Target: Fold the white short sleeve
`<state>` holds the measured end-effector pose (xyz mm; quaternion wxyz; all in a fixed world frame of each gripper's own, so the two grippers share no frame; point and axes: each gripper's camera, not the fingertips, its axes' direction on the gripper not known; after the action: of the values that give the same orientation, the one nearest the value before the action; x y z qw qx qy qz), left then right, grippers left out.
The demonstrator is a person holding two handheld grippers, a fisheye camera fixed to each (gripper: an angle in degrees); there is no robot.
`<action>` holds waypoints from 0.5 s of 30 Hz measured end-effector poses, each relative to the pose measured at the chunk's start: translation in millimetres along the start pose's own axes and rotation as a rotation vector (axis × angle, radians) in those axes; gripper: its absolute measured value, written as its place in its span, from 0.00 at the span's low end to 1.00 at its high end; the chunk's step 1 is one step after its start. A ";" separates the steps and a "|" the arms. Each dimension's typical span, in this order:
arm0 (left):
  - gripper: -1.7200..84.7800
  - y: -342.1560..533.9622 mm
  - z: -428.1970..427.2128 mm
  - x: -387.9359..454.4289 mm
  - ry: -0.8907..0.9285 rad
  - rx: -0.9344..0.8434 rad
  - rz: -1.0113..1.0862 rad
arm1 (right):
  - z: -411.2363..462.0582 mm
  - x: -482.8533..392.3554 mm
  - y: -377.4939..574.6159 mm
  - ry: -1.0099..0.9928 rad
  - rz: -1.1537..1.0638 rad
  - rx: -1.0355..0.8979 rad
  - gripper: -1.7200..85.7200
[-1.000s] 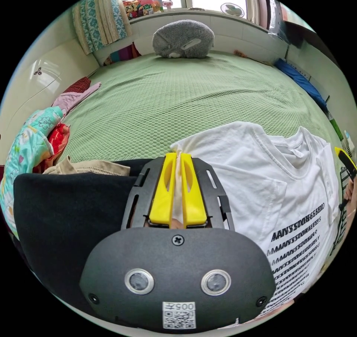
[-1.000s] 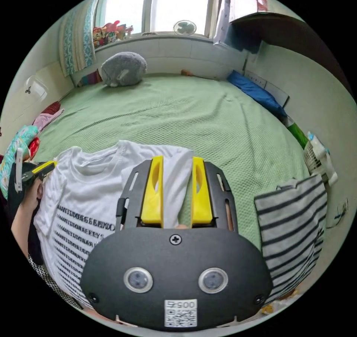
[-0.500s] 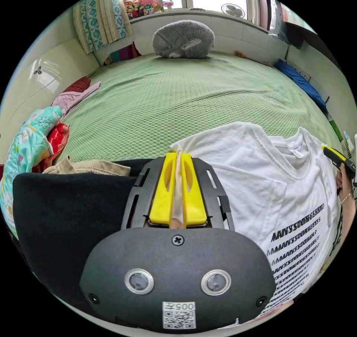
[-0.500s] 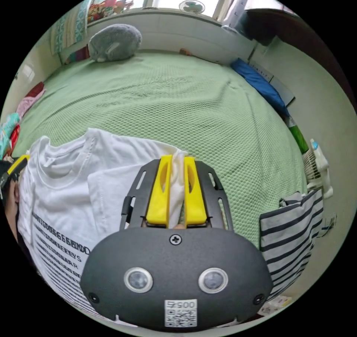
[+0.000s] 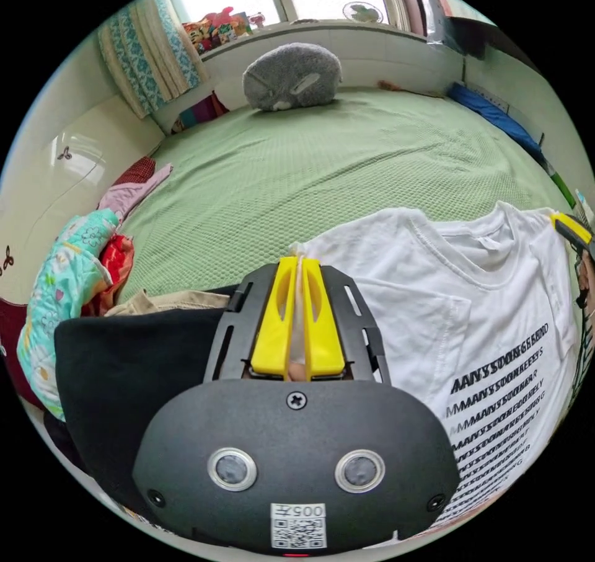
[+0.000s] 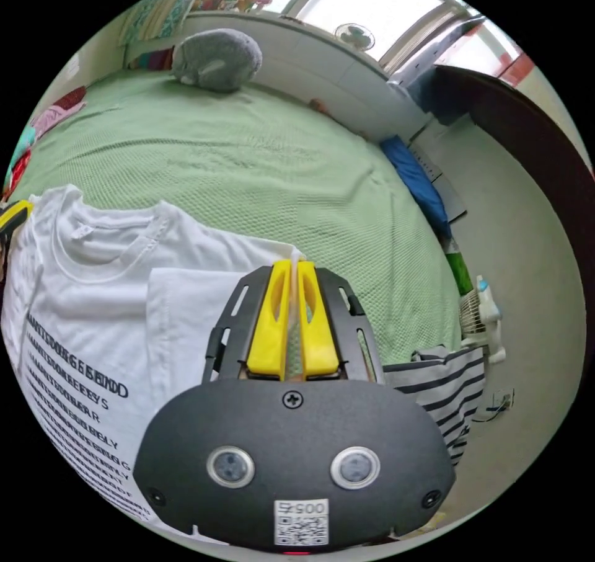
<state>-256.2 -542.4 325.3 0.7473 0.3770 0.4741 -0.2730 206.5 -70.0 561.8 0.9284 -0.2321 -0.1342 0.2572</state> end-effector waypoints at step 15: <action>0.02 -68.5 -186.4 -31.4 -0.090 0.349 -0.038 | -137.9 102.6 -69.2 0.133 0.183 0.288 0.00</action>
<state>-415.0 -426.4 283.5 0.6857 0.4794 0.3928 -0.3819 371.4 -117.2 491.6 0.9316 -0.1244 -0.0128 0.3412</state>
